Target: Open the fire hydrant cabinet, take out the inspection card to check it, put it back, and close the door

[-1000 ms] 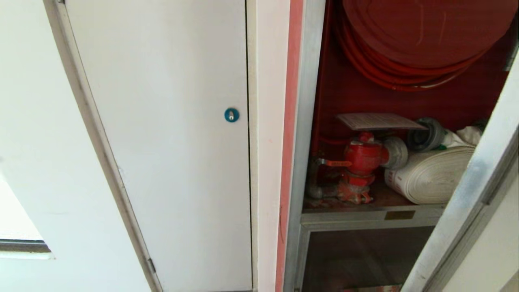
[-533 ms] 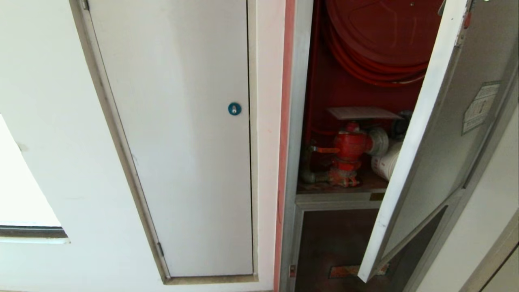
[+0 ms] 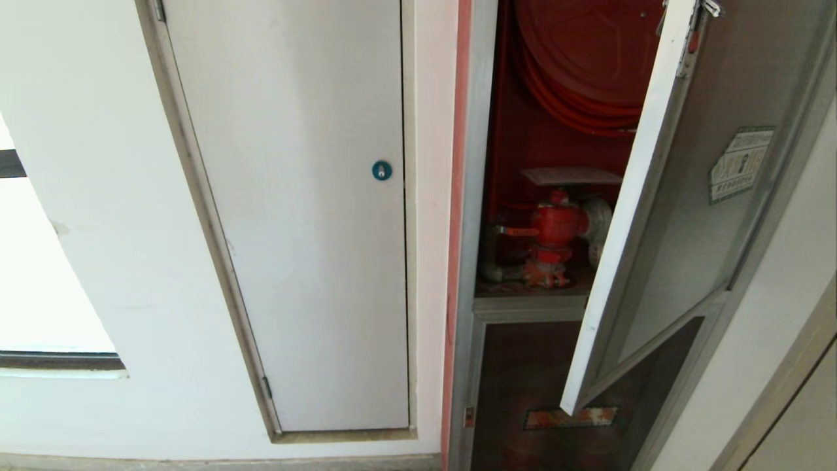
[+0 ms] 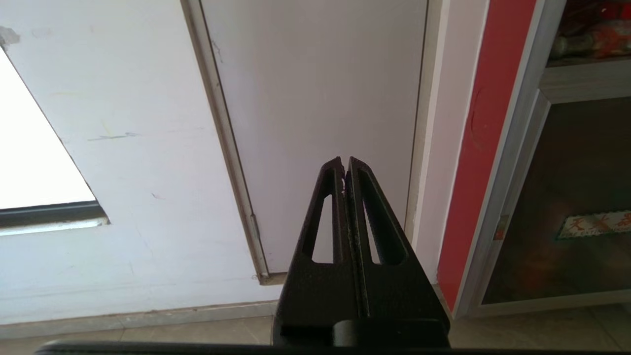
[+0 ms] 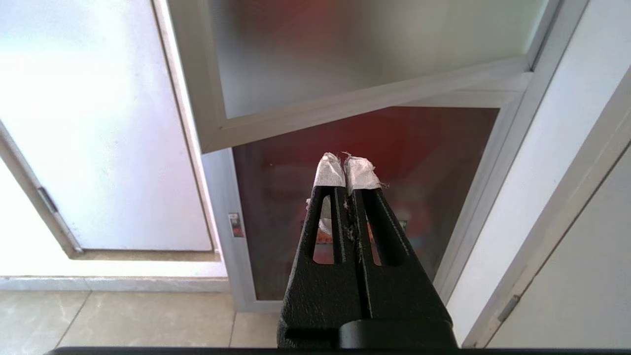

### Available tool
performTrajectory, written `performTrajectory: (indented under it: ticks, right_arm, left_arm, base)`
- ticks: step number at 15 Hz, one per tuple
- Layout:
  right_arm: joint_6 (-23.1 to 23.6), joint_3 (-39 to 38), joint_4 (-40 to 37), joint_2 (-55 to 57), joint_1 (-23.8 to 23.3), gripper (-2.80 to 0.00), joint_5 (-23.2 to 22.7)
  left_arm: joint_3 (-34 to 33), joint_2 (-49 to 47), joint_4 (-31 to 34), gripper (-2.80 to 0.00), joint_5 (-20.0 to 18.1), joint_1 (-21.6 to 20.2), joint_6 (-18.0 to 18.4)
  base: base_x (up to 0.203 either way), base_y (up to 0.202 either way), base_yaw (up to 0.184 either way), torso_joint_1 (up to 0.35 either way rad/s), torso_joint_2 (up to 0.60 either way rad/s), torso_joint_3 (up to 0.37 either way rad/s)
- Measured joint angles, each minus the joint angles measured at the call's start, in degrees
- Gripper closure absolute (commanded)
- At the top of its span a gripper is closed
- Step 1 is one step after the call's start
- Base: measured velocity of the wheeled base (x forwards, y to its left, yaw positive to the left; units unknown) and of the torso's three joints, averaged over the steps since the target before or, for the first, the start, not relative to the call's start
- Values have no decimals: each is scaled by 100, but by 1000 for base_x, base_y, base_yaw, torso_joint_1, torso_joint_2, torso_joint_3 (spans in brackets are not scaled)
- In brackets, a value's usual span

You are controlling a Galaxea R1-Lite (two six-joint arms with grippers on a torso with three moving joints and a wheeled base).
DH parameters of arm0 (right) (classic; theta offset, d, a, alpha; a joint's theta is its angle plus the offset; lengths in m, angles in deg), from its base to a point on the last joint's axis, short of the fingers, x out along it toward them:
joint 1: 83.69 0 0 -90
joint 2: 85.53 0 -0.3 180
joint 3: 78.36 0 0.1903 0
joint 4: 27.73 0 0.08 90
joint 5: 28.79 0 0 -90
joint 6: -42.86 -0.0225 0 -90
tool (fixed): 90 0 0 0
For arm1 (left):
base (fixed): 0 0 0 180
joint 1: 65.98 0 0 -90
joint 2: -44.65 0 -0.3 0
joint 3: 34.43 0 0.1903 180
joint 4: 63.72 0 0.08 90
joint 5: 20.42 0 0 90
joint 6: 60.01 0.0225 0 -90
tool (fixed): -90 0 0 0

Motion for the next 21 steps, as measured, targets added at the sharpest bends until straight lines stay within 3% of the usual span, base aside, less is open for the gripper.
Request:
performTrajectory:
  ticks: [21]
  right_arm:
    - [-49,0,2,0,6,0,6]
  left_arm:
    - [0,0,-15,0,12,1,-105]
  base:
    - [0,0,0,0,0,0]
